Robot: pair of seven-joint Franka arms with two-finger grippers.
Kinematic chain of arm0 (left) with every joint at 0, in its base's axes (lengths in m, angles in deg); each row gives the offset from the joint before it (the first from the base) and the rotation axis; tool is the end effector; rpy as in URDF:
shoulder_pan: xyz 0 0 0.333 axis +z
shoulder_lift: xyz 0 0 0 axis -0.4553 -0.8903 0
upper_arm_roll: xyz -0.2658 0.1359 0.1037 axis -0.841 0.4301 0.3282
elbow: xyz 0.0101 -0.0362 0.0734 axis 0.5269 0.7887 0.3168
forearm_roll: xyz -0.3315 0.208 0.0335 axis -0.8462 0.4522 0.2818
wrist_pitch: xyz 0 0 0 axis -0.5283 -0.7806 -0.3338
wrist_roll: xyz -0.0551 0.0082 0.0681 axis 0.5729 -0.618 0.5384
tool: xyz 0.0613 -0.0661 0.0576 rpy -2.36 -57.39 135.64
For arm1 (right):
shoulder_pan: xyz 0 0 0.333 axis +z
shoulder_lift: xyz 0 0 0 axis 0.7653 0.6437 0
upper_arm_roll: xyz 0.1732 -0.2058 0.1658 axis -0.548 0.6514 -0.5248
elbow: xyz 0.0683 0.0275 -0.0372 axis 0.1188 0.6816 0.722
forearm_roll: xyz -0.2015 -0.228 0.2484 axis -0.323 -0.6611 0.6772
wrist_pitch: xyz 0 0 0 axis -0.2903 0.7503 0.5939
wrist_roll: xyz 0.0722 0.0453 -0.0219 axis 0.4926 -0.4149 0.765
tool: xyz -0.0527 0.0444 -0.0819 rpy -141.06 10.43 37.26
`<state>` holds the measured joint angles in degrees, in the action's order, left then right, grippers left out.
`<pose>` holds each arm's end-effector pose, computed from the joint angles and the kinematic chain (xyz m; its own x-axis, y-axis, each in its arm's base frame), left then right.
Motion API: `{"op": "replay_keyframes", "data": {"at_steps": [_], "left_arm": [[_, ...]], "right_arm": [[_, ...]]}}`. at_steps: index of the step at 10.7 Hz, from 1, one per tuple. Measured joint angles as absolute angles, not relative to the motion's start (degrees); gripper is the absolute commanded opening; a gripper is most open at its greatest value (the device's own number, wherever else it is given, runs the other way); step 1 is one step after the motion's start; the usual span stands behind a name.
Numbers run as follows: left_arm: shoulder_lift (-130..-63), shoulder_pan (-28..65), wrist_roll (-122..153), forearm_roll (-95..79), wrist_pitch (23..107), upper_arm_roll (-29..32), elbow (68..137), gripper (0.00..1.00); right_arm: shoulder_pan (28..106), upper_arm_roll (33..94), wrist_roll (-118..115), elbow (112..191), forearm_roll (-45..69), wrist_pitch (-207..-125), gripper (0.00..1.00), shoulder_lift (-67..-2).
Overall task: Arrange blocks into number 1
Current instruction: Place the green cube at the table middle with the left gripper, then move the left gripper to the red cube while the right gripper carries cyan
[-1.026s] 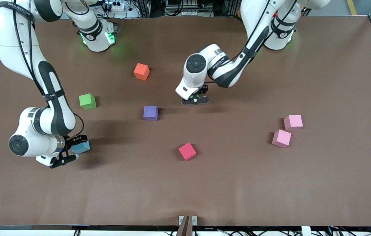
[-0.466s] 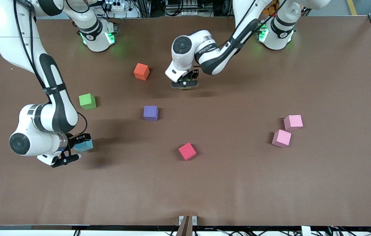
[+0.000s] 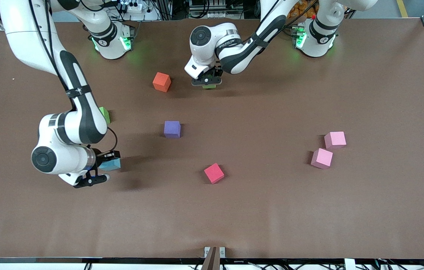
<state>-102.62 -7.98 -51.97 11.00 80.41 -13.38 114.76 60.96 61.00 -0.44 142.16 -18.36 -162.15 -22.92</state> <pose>0.2411 -0.5581 0.2257 0.9810 0.0340 -0.1909 0.0285 -0.9991 -0.0315 0.6641 0.1064 0.2651 0.9531 0.1990 -0.2281 0.1829 -0.9790 -0.0900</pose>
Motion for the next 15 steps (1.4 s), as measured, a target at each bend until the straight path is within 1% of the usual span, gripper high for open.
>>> {"op": "replay_keyframes", "data": {"at_steps": [3,7,10,11,12,15], "left_arm": [[-102.7,-8.4,-54.4,11.0,80.8,-14.8,115.5,0.00],[-103.8,-11.7,-58.3,11.2,84.2,-15.0,115.8,0.00],[-105.1,-12.5,-63.6,16.8,86.0,-15.0,117.3,0.00],[-105.1,-12.4,-64.7,17.7,86.3,-15.2,117.4,0.39],[-105.1,-12.4,-65.0,17.9,86.3,-15.2,117.4,0.99],[-105.3,-12.3,-65.8,18.0,86.6,-15.1,117.5,1.00]], "right_arm": [[61.8,61.0,-2.9,142.2,-18.3,-162.0,0.06,-23.2],[63.6,60.9,-6.1,142.2,-18.0,-162.0,0.06,-23.3],[63.7,60.9,-6.4,142.2,-18.0,-162.0,0.06,-23.3],[63.7,60.9,-6.4,142.2,-17.9,-161.9,0.06,-23.3],[63.7,60.9,-6.4,142.2,-17.9,-161.9,0.06,-23.3],[63.8,60.9,-6.4,142.2,-17.9,-161.9,0.06,-23.4]]}}
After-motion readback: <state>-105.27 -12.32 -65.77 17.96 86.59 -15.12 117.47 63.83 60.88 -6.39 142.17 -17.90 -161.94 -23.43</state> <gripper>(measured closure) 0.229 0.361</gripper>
